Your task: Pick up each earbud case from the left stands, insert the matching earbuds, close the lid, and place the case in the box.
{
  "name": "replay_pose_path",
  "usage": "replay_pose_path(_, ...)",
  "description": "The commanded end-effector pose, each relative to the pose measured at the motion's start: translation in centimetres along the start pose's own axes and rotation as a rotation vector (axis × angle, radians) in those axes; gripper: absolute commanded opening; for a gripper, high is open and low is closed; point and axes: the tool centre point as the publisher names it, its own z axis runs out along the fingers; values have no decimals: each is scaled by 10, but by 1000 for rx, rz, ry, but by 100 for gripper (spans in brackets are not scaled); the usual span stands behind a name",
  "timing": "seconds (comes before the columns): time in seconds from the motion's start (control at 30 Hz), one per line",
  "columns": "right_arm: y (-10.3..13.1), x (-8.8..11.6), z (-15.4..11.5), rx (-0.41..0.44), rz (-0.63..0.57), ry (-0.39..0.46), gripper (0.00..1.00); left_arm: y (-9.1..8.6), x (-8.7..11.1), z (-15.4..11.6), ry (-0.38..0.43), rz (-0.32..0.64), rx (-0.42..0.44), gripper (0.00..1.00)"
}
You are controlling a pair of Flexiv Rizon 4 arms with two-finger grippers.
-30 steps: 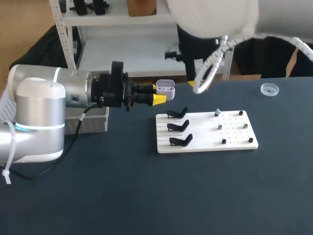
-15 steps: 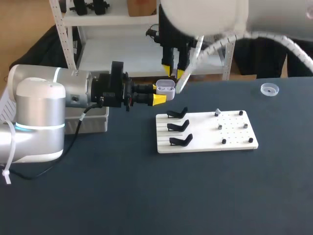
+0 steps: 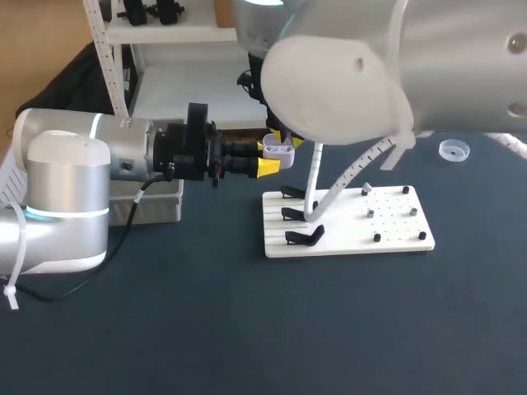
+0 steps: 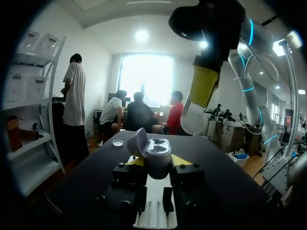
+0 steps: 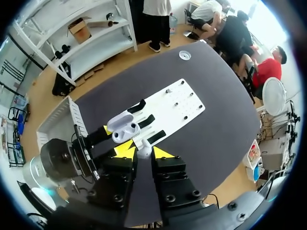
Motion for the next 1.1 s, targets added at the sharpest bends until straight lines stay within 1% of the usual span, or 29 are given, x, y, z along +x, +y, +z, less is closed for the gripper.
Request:
replay_pose_path(0.03, 9, -3, 8, 14, -11, 9, 0, -2, 0, 0, -1, 1, -5, 0)
replay_pose_path(0.27, 20, -6, 17, 30, -48, 56, 0, -2, 0, 0, -1, 1, -5, 0)
replay_pose_path(0.43, 25, -11, 20, 28, -51, 65, 0, -2, 0, 0, -1, 1, -5, 0)
replay_pose_path(0.77, 23, -15, 22, 62, -72, 125, 0, -2, 0, 0, -1, 1, -5, 0)
replay_pose_path(1.1, 24, -17, 32, 81, -80, 145, 0, -2, 0, 0, -1, 1, -5, 0)
